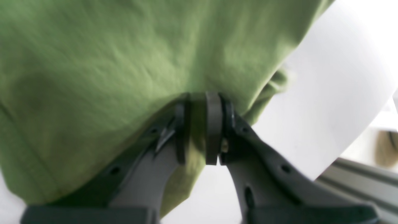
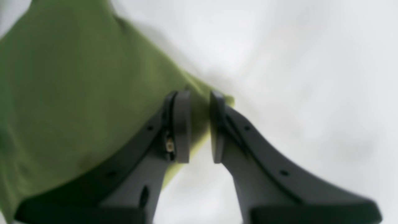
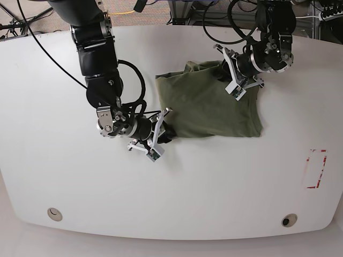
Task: Fold the T-shirt properly
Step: 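Pinch the bundle edges with both grippers and flatten it, then rotate the bundle with both grippers and release the right gripper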
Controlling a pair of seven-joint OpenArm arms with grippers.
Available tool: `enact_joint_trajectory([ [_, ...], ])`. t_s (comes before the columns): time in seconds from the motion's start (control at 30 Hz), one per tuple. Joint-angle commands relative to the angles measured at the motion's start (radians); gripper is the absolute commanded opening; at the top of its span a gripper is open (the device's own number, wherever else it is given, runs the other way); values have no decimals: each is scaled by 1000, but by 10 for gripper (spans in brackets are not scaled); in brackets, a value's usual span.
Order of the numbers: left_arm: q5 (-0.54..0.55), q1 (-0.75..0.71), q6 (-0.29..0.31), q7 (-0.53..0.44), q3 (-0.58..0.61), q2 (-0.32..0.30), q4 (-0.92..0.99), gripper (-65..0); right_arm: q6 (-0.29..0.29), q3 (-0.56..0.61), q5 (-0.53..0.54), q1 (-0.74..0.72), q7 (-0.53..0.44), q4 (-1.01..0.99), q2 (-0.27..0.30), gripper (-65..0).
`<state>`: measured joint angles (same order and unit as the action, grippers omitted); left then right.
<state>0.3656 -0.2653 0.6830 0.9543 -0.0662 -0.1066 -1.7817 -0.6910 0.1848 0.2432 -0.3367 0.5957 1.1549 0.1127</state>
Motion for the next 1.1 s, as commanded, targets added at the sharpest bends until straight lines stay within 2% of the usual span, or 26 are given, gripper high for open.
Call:
enact_joint_trajectory([
  [0.0,13,25,5,-11,9,-40,-7,-582,-7,-3,-9,12,-64,0,28,-555],
  [0.1,13,28,5,-11,26,-74,-5,-582,-7,-11,-17,64,-87,3,35,-556],
  [0.17,13,57,7,-10,35,-94,-5,-582,-7,-11,-9,92,-89,10,64,-556],
  [0.33,13,103,7,-11,56,-170,46,-582,-7,-11,-17,225,-70,158,91,-556],
  [0.6,13,272,7,-13,58,-252,248,-582,-7,-5,-18,405,115,431,84,-556],
  [0.73,16,331,7,-10,58,-275,268,-582,-7,51,-18,443,185,501,49,-556],
  [0.8,17,355,7,-8,58,-278,267,-582,21,104,-18,445,203,508,37,-556],
  [0.93,16,400,8,12,55,-278,240,-582,139,233,-18,436,204,508,11,-555],
  [1.07,13,401,8,48,52,-278,135,-581,179,287,-15,399,211,463,-34,-555],
])
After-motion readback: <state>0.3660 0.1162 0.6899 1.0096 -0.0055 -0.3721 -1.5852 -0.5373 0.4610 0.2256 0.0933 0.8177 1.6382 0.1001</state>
